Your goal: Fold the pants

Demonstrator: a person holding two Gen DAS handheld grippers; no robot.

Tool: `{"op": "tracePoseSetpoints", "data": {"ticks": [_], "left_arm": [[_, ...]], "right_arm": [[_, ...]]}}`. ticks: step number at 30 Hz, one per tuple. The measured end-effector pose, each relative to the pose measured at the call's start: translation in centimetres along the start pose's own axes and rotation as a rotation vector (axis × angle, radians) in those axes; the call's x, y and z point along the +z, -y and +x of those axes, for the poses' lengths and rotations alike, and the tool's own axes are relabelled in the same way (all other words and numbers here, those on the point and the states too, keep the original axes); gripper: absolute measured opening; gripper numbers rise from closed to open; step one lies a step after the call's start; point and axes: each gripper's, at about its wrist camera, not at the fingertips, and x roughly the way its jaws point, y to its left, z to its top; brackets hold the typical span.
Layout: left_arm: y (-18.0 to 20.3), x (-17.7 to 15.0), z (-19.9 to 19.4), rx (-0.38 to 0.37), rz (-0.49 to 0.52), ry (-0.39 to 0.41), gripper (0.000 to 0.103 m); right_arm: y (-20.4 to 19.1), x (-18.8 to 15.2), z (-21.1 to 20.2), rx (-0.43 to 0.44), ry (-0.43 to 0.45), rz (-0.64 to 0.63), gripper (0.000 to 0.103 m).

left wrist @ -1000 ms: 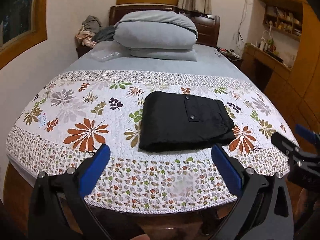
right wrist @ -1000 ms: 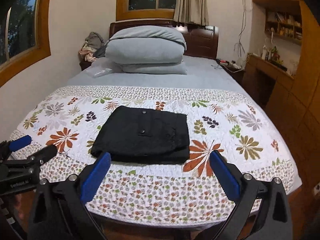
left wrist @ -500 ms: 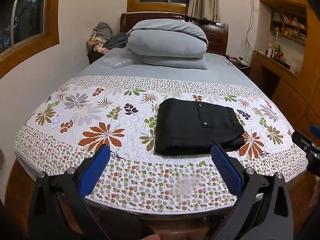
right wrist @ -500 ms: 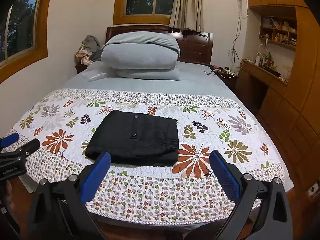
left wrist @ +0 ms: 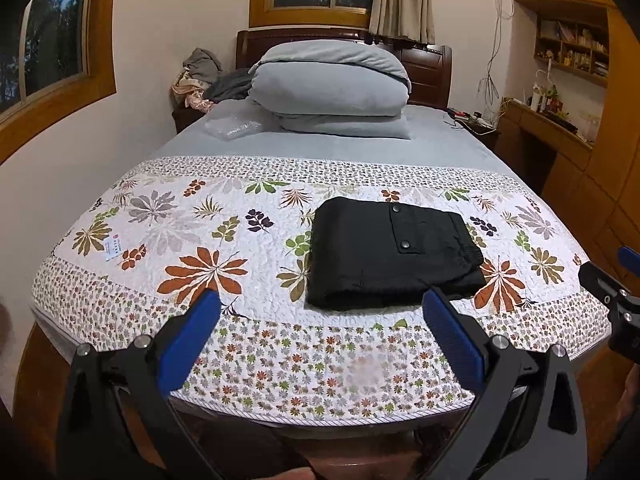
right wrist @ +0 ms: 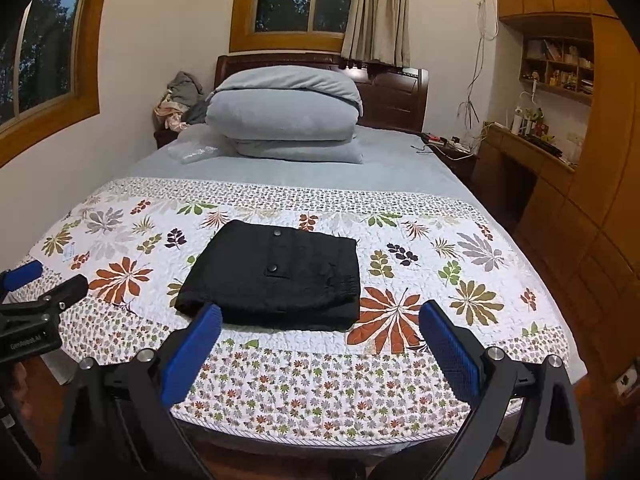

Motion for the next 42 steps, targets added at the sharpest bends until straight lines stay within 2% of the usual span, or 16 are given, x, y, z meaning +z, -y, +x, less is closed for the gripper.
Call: {"op": "tracePoseSetpoints", "data": {"ticks": [17,33,42], "left_arm": [[0.6,-0.2,-0.1,-0.055,-0.017,-0.002,0.101],[1.2,-0.2,-0.3,-0.063,0.005,0.001,0.101],[2.2,-0.3,-1.2,-0.104,0.035,0.031,0.101]], "right_arm": [[-0.2,-0.1,-0.2,-0.004,0.003,-0.007,0.1],[-0.3,-0.1,-0.5,-0.006,0.019,-0.019,0.1],[-0.2,-0.1,-0.4,-0.011,0.017,-0.018,0.1]]}}
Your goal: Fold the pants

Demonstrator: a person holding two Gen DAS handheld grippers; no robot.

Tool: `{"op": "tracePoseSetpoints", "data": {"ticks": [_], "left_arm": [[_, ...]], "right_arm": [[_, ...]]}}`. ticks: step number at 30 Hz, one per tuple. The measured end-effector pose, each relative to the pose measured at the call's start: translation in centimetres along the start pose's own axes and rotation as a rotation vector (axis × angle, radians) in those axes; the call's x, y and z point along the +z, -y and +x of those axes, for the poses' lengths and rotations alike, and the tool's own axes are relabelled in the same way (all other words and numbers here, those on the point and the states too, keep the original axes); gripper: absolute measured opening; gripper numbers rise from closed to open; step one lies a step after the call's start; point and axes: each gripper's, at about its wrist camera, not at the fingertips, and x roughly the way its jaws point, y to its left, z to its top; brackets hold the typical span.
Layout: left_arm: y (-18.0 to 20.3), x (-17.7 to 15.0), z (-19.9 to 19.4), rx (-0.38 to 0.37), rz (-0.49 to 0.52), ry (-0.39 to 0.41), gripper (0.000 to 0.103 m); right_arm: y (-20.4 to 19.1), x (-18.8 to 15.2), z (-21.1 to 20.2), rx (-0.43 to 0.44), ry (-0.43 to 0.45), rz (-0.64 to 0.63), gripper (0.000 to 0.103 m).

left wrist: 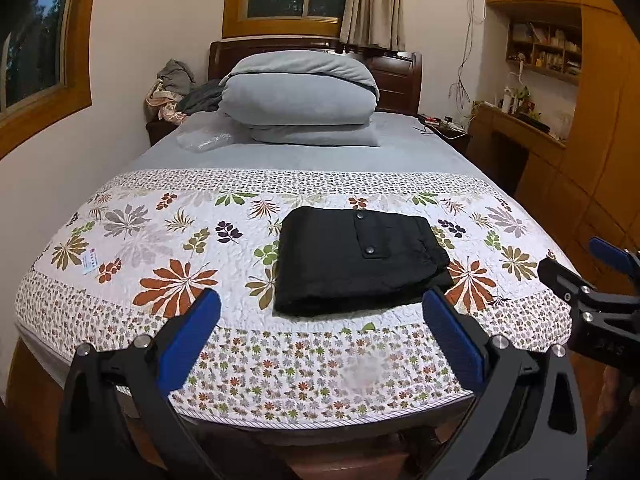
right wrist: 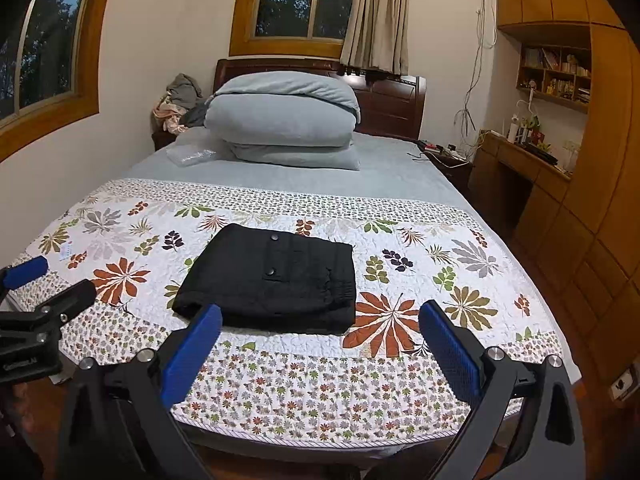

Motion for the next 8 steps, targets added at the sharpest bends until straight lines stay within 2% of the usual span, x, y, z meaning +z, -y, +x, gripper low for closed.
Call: {"op": "tracePoseSetpoints", "data": {"ticks": [4,8], "left_arm": [[-0.1,0.01,0.3,-0.026,-0.031,-0.029,0.101],[-0.15,0.01,0.34,-0.009,-0.026,-0.027,0.101]], "right_arm": [[0.07,0.01,-0.04,-0.001,0.001,0.003,0.1],[0.12,0.08,-0.08,-0.003,0.004,0.005,0.1]]}}
